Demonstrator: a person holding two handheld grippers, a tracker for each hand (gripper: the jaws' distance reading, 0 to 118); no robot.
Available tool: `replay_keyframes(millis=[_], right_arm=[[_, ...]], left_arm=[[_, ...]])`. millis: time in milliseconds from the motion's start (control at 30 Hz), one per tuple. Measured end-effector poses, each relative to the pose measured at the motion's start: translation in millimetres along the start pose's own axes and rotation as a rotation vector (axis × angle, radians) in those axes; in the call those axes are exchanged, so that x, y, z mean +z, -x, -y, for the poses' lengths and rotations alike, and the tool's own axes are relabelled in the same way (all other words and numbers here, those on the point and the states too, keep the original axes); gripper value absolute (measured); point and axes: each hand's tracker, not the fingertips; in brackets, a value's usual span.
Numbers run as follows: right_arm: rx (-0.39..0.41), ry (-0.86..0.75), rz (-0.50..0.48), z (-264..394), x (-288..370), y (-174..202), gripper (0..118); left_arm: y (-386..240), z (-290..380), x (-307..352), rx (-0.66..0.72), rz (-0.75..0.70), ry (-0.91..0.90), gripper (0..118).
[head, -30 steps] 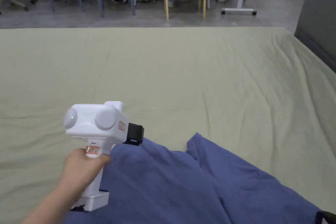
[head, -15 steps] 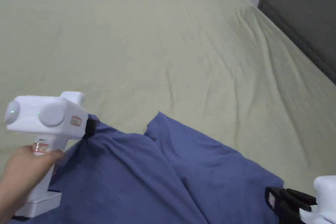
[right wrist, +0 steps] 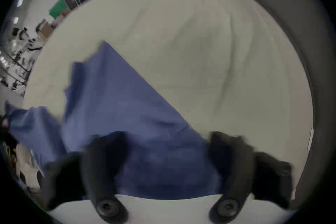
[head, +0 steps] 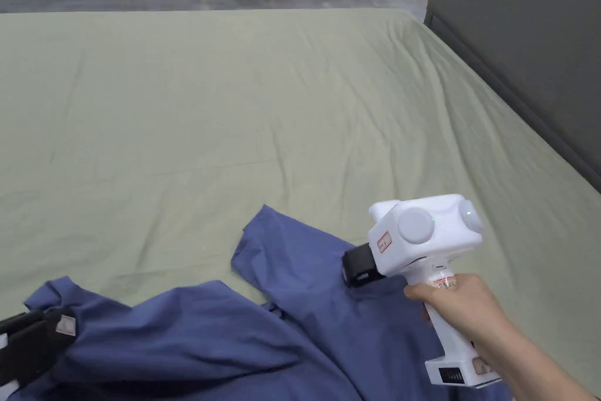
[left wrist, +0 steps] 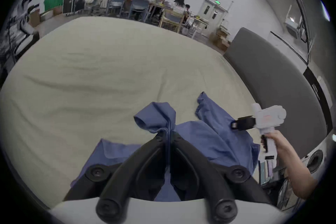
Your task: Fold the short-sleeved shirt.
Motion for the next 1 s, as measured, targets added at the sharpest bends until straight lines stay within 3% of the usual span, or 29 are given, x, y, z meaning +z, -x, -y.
replay_keyframes(millis=[33,67,100,133,233,400,567,700,800,1000], right_arm=[[0.002,-0.005,0.035,4.7,-1.0,1.4,79],[0.036,-0.104,0.000,12.3,14.9,3.7,47],[0.091,-0.152,0.043,17.7,26.5,9.5,4],[0.132,-0.186,0.051,21.4,32.7,14.0,4],[0.156,-0.209,0.050,29.9,50.0,25.6,4],[0.009,-0.435,-0.057,40.6,116.9,15.7,4],[-0.061,-0.760,-0.065,36.2,251.8,-9.5,4],[-0.080,-0.929,-0.080,4.8,349.2,-25.7,4],[-0.062,-1.052,-0.037,-32.0,420.1,-20.6,4],[-0.104,-1.256,0.006,-123.7,533.1,-8.3,4]], left_arm=[[0.5,1.4,-1.6,0.004,0.002,0.005,0],[0.7,2.6,-2.7,0.004,0.002,0.009,0],[1.7,2.5,-5.3,0.001,0.004,0.014,0],[1.4,2.2,-5.8,-0.003,0.003,0.017,0],[0.1,-3.2,-6.7,-0.026,0.008,0.025,0],[0.8,-36.6,20.8,-0.002,0.081,-0.052,0],[-14.2,-110.8,83.7,-0.133,0.026,-0.231,0],[-30.8,-185.0,139.2,-0.205,0.011,-0.387,0],[-37.4,-255.6,171.7,-0.234,-0.022,-0.486,0],[-56.5,-386.8,219.0,-0.258,-0.155,-0.671,0]])
